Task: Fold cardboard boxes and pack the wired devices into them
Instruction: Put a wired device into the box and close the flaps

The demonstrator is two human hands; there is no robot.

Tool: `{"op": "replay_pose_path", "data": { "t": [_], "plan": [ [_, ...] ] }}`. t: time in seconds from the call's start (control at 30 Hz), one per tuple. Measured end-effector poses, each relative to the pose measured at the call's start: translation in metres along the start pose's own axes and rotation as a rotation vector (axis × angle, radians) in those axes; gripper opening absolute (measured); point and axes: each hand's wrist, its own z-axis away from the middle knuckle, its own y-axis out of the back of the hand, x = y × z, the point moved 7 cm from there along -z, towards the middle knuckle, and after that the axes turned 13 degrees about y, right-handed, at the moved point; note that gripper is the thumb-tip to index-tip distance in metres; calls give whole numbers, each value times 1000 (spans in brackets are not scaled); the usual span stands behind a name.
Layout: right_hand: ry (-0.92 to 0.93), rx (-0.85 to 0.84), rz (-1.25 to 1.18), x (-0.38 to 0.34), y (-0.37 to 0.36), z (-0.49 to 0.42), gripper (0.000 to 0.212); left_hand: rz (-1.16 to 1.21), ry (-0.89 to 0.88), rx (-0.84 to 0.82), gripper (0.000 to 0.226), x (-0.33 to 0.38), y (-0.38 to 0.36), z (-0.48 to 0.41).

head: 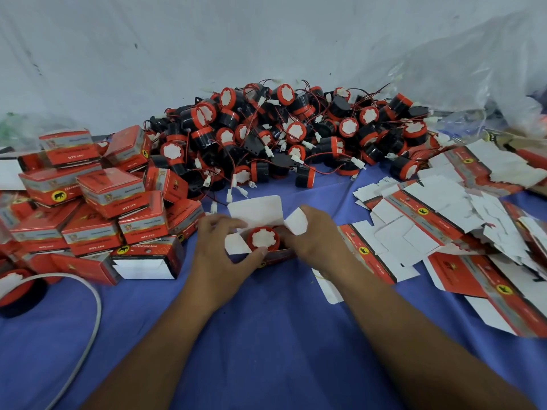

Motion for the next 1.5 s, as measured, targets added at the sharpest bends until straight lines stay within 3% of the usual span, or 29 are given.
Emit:
{"op": "replay_pose_path", "data": {
  "t": [0.13,0.37,0.53,0.63,0.7,0.77,0.87,1.0,1.1,1.27,1.33,1.4,1.5],
  "plan": [
    [8,2,-2,3,-5,-1,23,108,140,23,66,-12,2,-2],
    [-66,-15,-228,8,-12,-4,25,234,53,-10,70,-4,-1,-2],
    [125,186,7,-2,-8,0,32,70,-69,-46,76,6,-5,2],
    [216,136,36,-6,-5,-2,20,114,-50,-132,71,3,-12,5],
    [242,62,-52,-6,-2,-3,22,121,-18,-144,63,-3,-12,2],
    [243,-22,-110,-4,-3,-2,26,22,-65,-82,42,-2,-9,-1],
    [178,-65,-180,7,-9,-2,12,-47,-109,-14,27,4,-10,0],
    [118,-75,-459,13,-17,-4,39,-81,-46,45,17,3,-8,-2],
    [186,-138,-508,11,-18,-7,65,27,21,-55,10,0,-8,-4],
    [311,-152,-341,9,-11,-4,19,65,1,-157,24,1,-10,-3],
    [317,-195,-360,8,-10,-1,26,78,52,-168,29,-3,-9,-4],
    [307,-220,-345,7,-9,-1,32,109,102,-160,18,-8,-9,-5],
    [289,-227,-326,9,-8,0,32,285,153,-216,34,-9,-10,-5]
  ]
}}
